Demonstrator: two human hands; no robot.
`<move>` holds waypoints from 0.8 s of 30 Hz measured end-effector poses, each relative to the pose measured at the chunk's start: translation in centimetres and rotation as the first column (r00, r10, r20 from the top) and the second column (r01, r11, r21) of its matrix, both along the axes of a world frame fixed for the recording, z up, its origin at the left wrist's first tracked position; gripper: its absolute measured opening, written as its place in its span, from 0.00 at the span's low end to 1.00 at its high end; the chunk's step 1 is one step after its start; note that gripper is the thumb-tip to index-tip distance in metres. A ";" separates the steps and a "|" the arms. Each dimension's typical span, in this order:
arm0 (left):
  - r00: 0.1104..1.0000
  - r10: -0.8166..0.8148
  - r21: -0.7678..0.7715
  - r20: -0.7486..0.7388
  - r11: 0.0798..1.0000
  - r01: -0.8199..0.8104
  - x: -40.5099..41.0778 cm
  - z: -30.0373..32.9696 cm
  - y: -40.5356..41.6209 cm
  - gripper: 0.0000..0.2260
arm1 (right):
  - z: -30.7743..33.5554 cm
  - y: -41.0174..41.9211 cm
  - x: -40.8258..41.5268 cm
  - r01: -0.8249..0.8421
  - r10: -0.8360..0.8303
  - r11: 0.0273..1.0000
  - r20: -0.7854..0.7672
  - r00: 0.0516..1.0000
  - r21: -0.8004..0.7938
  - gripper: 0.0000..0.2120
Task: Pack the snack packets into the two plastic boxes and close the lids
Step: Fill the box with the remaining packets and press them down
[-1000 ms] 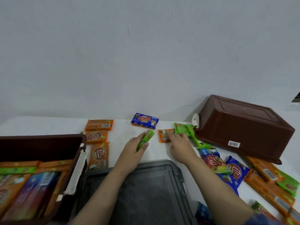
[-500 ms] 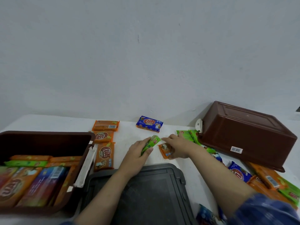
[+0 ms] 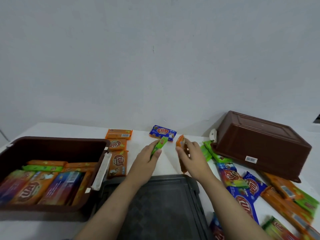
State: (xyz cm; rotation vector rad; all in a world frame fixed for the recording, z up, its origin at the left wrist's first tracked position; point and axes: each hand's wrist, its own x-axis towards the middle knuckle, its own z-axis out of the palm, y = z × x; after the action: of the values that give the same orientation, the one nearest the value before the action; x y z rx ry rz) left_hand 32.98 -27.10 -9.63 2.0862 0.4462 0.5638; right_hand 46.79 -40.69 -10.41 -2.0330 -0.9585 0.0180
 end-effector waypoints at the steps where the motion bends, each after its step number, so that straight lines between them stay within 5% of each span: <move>1: 0.999 -0.009 -0.022 0.034 1.000 0.010 -0.1 0.8 -0.3 0.21 | 0.8 0.0 -0.9 0.018 -0.015 0.993 -0.030 0.999 0.115 0.15; 5: 0.982 0.005 -0.070 0.189 0.998 0.008 -1.5 4.6 -1.4 0.22 | 4.6 1.0 -4.5 0.109 0.076 0.863 -0.341 0.937 0.493 0.18; 14: 0.956 0.104 -0.099 0.275 0.992 -0.079 -9.3 9.4 1.5 0.20 | 8.8 5.8 -12.6 0.201 0.241 0.749 -0.543 0.805 0.631 0.17; 20: 0.958 0.123 -0.095 0.261 0.990 -0.101 -14.1 9.7 6.5 0.07 | 9.5 9.8 -16.9 0.231 0.310 0.777 -0.674 0.671 0.586 0.20; 24: 0.984 0.055 -0.074 0.167 0.996 -0.044 -17.6 9.7 10.9 0.06 | 10.1 12.4 -19.6 0.089 0.420 0.820 -0.700 0.578 0.565 0.20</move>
State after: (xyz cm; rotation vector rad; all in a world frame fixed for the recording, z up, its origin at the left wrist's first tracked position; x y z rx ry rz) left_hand 15.39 -16.19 0.11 1.9466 0.4146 0.7379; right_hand 27.23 -28.28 -0.27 -1.1363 -0.4605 0.6635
